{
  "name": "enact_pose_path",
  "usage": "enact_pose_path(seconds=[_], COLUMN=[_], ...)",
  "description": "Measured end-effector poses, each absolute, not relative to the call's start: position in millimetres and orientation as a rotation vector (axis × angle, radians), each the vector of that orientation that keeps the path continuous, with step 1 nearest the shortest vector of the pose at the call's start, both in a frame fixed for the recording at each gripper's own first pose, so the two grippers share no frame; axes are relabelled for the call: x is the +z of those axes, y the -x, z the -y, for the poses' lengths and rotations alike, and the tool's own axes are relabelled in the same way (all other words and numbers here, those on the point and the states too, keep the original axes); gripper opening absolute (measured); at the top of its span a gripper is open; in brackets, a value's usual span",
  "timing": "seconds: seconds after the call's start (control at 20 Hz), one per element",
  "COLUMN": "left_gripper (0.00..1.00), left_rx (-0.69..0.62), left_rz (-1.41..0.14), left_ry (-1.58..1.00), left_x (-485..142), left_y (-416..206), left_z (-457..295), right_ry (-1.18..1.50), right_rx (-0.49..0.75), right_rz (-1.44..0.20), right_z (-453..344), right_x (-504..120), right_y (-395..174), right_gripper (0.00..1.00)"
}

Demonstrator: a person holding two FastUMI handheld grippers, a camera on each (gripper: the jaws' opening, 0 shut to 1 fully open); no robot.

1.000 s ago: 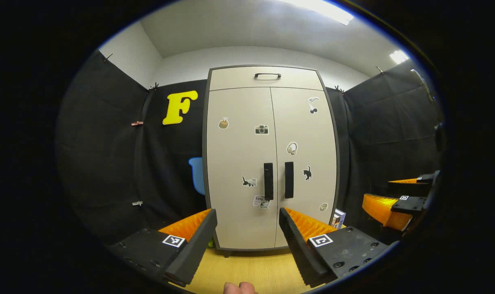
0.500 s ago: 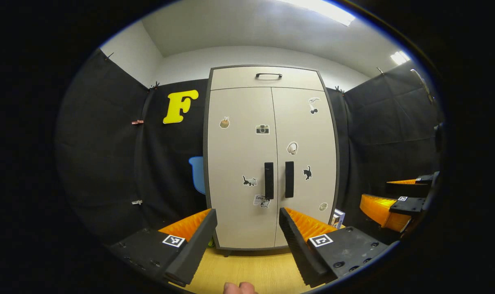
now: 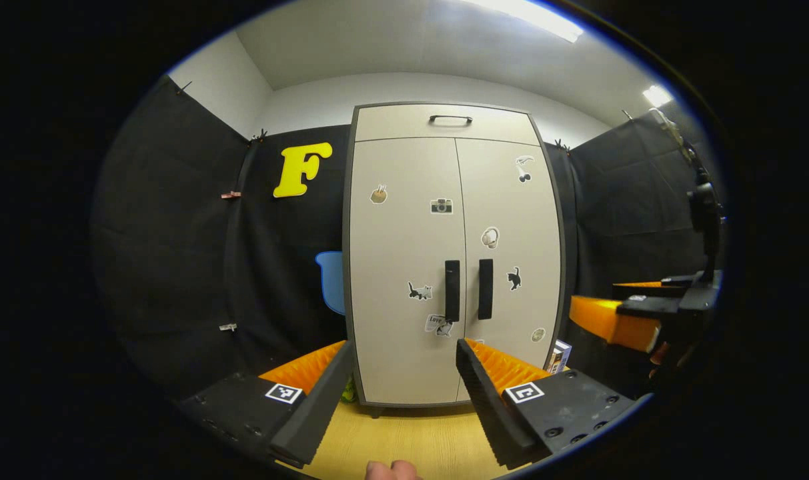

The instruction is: Open the right door of the double-door shoe cabinet with the right hand, and open the left door with the left hand.

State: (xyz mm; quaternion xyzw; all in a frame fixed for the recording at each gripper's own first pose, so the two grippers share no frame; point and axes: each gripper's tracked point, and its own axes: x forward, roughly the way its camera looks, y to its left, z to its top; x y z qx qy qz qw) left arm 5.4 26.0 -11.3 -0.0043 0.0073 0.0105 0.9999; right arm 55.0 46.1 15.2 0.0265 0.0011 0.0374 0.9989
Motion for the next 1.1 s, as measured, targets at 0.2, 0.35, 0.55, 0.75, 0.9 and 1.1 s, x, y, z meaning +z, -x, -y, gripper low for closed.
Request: enact_pose_path(seconds=[0.2, 0.35, 0.55, 0.75, 0.9, 1.1], left_gripper=[0.95, 0.95, 0.95, 0.95, 0.95, 0.95], left_rx=[0.031, 0.038, 0.046, 0.051, 0.061, 0.078], left_rz=[-0.028, -0.035, -0.049, -0.065, -0.074, -0.082], left_ry=[0.012, 0.012, 0.005, 0.020, 0.017, 0.034], left_x=[-19.2, -25.8, -35.8, -45.6, -52.1, -57.6], left_y=[-14.4, -20.7, -30.2, -37.6, -41.0, -44.7], left_z=[-35.9, -42.7, -52.2, -58.2, -64.6, -73.4], right_ry=[-0.061, -0.051, -0.012, -0.049, -0.022, -0.022], right_rx=[0.092, 0.105, 0.093, 0.079, 0.066, 0.065], right_rz=[-0.003, 0.009, 0.033, 0.054, 0.036, -0.033], right_z=[-65.0, -79.4, -88.1, -96.0, -100.5, -111.1], right_x=[14.6, 12.1, 8.1, 11.6, 2.5, -27.3], right_y=[-102.6, -145.3, -195.1, -237.4, -264.2, -294.4], right_gripper=[0.98, 0.97, 0.97, 0.97, 0.95, 0.77])
